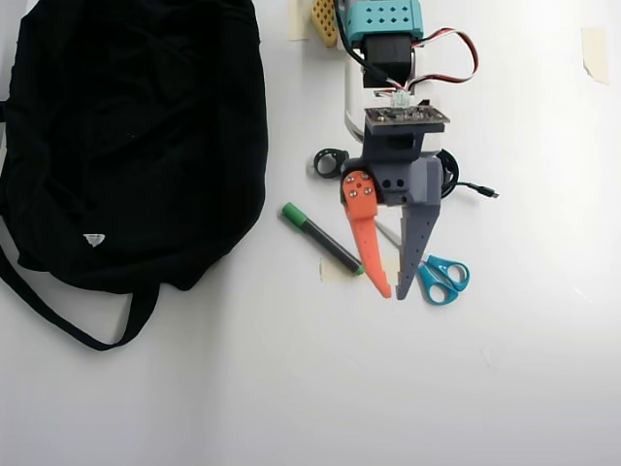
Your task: Put the green marker into the black bag
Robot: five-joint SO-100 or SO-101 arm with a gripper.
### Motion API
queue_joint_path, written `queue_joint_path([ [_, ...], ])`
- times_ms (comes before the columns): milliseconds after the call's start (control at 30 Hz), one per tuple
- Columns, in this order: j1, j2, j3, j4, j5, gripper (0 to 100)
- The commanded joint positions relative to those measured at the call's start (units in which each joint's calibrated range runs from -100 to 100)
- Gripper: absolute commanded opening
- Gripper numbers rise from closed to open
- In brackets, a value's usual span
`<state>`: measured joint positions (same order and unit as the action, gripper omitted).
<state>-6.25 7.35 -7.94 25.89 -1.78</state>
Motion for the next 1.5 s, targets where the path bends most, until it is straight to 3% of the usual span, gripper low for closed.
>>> queue_joint_path([
  [0,0.2,-2.3,-5.4,16.7,-0.1,3],
  [100,0.2,-2.3,-6.5,26.6,0.1,3],
  [667,0.0,-2.1,-5.6,55.7,-0.2,3],
  [1033,0.0,-2.0,-5.5,61.4,-0.2,3],
  [1467,0.1,-1.0,-5.5,61.3,0.1,3],
])
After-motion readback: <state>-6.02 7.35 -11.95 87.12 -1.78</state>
